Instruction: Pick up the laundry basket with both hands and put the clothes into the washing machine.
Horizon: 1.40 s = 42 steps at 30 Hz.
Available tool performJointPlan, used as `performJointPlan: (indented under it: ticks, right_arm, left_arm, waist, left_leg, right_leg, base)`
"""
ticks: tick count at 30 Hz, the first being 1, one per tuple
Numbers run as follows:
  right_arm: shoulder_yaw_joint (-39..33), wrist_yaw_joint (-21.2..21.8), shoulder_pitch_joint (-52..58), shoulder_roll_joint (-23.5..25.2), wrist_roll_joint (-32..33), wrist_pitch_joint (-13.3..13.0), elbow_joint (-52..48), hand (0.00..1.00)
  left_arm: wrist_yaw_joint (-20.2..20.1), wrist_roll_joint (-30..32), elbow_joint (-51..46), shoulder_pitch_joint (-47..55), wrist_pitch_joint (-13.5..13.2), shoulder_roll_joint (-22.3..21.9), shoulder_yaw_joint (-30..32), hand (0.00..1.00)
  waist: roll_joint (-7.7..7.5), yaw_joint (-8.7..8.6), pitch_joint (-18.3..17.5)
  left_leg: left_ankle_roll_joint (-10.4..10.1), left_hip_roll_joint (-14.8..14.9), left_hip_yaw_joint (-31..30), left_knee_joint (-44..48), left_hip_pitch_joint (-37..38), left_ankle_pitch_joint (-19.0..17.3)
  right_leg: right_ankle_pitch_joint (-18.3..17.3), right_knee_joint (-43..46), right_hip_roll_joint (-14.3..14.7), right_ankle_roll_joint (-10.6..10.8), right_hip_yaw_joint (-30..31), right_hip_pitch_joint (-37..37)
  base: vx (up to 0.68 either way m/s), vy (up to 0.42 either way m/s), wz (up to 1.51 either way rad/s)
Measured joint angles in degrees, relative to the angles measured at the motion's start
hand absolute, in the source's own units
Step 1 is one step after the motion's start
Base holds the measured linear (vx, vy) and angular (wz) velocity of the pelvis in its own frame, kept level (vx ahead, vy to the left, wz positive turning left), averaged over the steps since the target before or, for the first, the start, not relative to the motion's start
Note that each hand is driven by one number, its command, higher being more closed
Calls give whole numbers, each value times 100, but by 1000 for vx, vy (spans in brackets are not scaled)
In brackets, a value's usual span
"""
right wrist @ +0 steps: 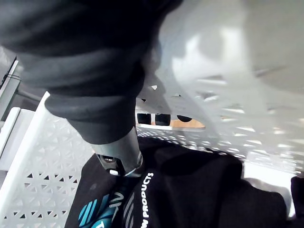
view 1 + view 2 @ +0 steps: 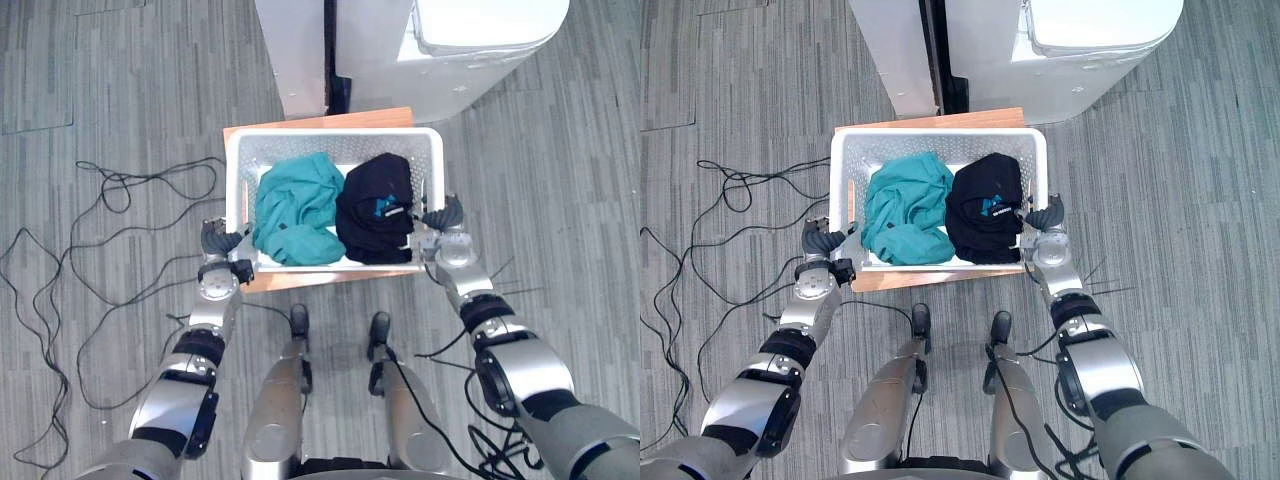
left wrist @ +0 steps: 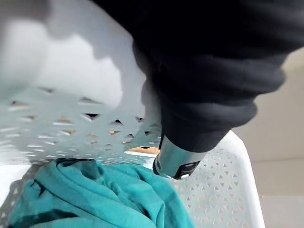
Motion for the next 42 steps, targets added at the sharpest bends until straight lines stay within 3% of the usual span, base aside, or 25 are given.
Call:
performJointPlan:
  ticks: [3, 5, 8, 13, 16, 21, 22, 23, 24, 25, 26, 27, 28, 30, 31, 32, 33, 34, 35, 36, 37, 39, 40, 41, 42]
  right_arm:
    - [7, -28, 1009, -60, -299, -2, -1642, 100]
    - [8, -24, 1400, -55, -404, -20, -2265, 100]
    - [24, 147, 2291, -38, -632, -40, -2918, 100]
    - [53, 367, 3132, 47, -952, -40, -3346, 100]
    - [42, 372, 3474, 66, -1029, -40, -3594, 100]
    - [3, 390, 3636, 108, -1134, -39, -3687, 100]
    - [-9, 390, 3612, 97, -1131, -35, -3657, 100]
    - [-42, 390, 3612, 126, -1130, -30, -3650, 100]
    - [-60, 389, 3630, 159, -1129, -29, -3642, 100]
    - [-91, 391, 3684, 206, -1129, -28, -3613, 100]
    - [-90, 399, 3719, 242, -1128, -27, -3573, 100]
    - [-89, 411, 3715, 274, -1127, -27, -3544, 100]
    - [-74, 423, 3710, 313, -1123, -28, -3531, 100]
    - [-72, 422, 3632, 313, -1110, -29, -3522, 100]
    - [-68, 423, 3576, 307, -1110, -28, -3472, 100]
    - [-53, 423, 3547, 276, -1100, -27, -3387, 100]
    - [4, 432, 3548, 177, -999, -17, -3342, 100]
    - [43, 438, 3550, 94, -938, -10, -3333, 100]
    - [67, 440, 3543, -9, -913, -9, -3341, 100]
    - [70, 440, 3524, -112, -891, -9, -3346, 100]
    - [72, 440, 3519, -127, -891, -9, -3346, 100]
    - [127, 461, 3507, -201, -891, -7, -3348, 100]
    - [147, 469, 3505, -198, -892, -6, -3348, 100]
    - [206, 473, 3502, -245, -892, -10, -3358, 100]
    - [296, 471, 3465, -228, -894, 6, -3368, 100]
  left_arm:
    - [4, 2, -1336, 1152, -120, -56, -11, 100]
    - [-45, -7, -1631, 1625, -137, -113, -14, 100]
    - [-338, -8, -1759, 2460, -117, -293, -48, 100]
    - [-553, -27, -2169, 3430, -87, -436, -56, 100]
    - [-608, -48, -2346, 3619, -54, -473, -59, 100]
    - [-618, -37, -2366, 3663, 13, -478, -86, 100]
    - [-618, -17, -2368, 3639, 33, -492, -83, 100]
    - [-618, 11, -2369, 3593, 51, -485, -80, 100]
    - [-618, 11, -2369, 3576, 74, -485, -77, 100]
    - [-618, 11, -2369, 3569, 126, -488, -71, 100]
    - [-619, 10, -2387, 3599, 126, -502, -47, 100]
    - [-621, 11, -2391, 3602, 126, -511, -15, 100]
    - [-622, 10, -2446, 3605, 126, -523, 44, 100]
    - [-621, 9, -2620, 3590, 118, -522, 83, 100]
    - [-621, 9, -2610, 3592, 135, -531, 87, 100]
    - [-622, 11, -2600, 3610, 146, -553, 86, 100]
    - [-622, 11, -2596, 3663, 160, -621, 84, 100]
    - [-632, 12, -2584, 3733, 161, -668, 72, 100]
    - [-649, 10, -2551, 3790, 160, -715, 56, 100]
    - [-674, 4, -2541, 3817, 158, -840, 45, 100]
    - [-675, 4, -2539, 3817, 158, -848, 44, 100]
    - [-730, 5, -2481, 3859, 158, -831, 33, 100]
    - [-730, 4, -2472, 3880, 158, -834, 37, 100]
    - [-730, 2, -2469, 3937, 153, -870, 39, 100]
    - [-734, 2, -2403, 3984, 113, -860, 73, 100]
  waist:
    - [-2, -11, -22]
    - [1, -16, -93]
    - [5, -21, -604]
    - [20, -11, -1089]
    - [43, -128, -1195]
    - [30, -270, -1287]
    - [63, -377, -1299]
    - [64, -451, -1300]
    - [59, -457, -1302]
    - [24, -461, -1320]
    - [30, -438, -1320]
    - [43, -435, -1328]
    - [73, -387, -1371]
    - [70, -278, -1390]
    - [77, -296, -1392]
    - [76, -299, -1392]
    - [137, -290, -1379]
    - [216, -289, -1380]
    - [307, -247, -1387]
    - [339, -140, -1379]
    - [333, -127, -1376]
    - [332, -20, -1372]
    - [330, 38, -1372]
    - [437, 182, -1388]
    - [555, 423, -1382]
  left_leg:
    - [-41, 3, 60, -93, 364, -89]
    - [-48, 18, 92, -87, 461, -132]
    - [-90, 75, 120, -40, 595, -267]
    - [-153, 163, 218, 319, 814, -595]
    - [-178, 196, 216, 321, 956, -732]
    - [-126, 352, 1238, 988, 942, -1304]
    - [-88, 495, 1540, 1154, 899, -1409]
    - [-68, 624, 1918, 1155, 977, -1416]
    - [-44, 698, 2124, 1155, 1051, -1434]
    - [-69, 704, 2472, 1158, 1252, -1478]
    - [-101, 748, 2791, 1169, 1511, -1522]
    - [-101, 800, 2933, 1151, 1616, -1522]
    - [-103, 867, 3193, 1028, 1780, -1530]
    - [-418, 1031, 3528, 1108, 1984, -1827]
    - [-379, 1218, 3672, 1461, 1997, -1962]
    - [-228, 1454, 3624, 2002, 1969, -2058]
    - [89, 1878, 3278, 3042, 1756, -2110]
    - [285, 2120, 2702, 3853, 1535, -2034]
    - [210, 2057, 1952, 4427, 1269, -2074]
    - [-84, 1531, 1026, 4678, 799, -2293]
    - [-105, 1415, 874, 4650, 699, -2320]
    - [-39, 616, 250, 3801, 67, -2417]
    - [-62, 469, 146, 3400, -20, -2402]
    - [-116, 369, 4, 2322, -94, -2133]
    - [-4, 456, 55, 2308, 28, -1897]
  right_leg:
    - [-27, -172, 35, -5, 71, 369]
    - [-31, -229, 66, -4, 105, 478]
    - [-62, -369, 122, 2, 117, 683]
    - [-89, -475, 217, 1, 485, 940]
    - [13, -573, 296, -6, 845, 939]
    - [388, -781, 496, -4, 2009, 546]
    - [378, -880, 437, -539, 1590, 477]
    - [313, -696, 259, -1105, 591, 322]
    - [286, -529, 117, -1226, 4, 227]
    - [192, -261, -201, -1428, -1022, 162]
    - [220, -146, -406, -1744, -1881, 268]
    - [167, -154, -435, -1821, -2223, 343]
    - [6, -139, -443, -1769, -2726, 407]
    - [-20, -18, -297, -1100, -2697, 242]
    - [-28, 56, -170, -970, -2487, 173]
    - [-34, 101, -33, -958, -2267, 164]
    - [-34, 169, 168, -959, -2005, 260]
    - [-36, 169, 358, -962, -1822, 369]
    - [-38, 193, 500, -962, -1656, 455]
    - [-48, 149, 583, -976, -1345, 542]
    - [-48, 134, 583, -979, -1285, 552]
    - [-47, -250, 588, -983, -912, 760]
    - [-48, -421, 595, -980, -834, 845]
    - [-133, -727, 763, -922, -686, 1025]
    - [-324, 404, 804, -940, -624, 766]
  base:
    - [67, 22, -9]
    - [39, 9, -11]
    - [105, -12, -7]
    - [87, -13, -35]
    - [-11, -1, -64]
    - [-61, 48, -138]
    - [-74, 41, -160]
    - [-59, 40, -161]
    - [-34, 28, -168]
    - [10, 17, -175]
    - [14, -20, -175]
    - [29, -76, -188]
    - [25, -167, -195]
    - [60, -222, -202]
    - [113, -207, -151]
    - [112, -141, -154]
    - [153, -134, -148]
    - [134, -61, -150]
    - [194, 24, -161]
    - [132, 55, -130]
    - [149, 92, -119]
    - [134, 81, -93]
    - [154, 89, -114]
    - [205, 60, -147]
    - [266, 52, -130]
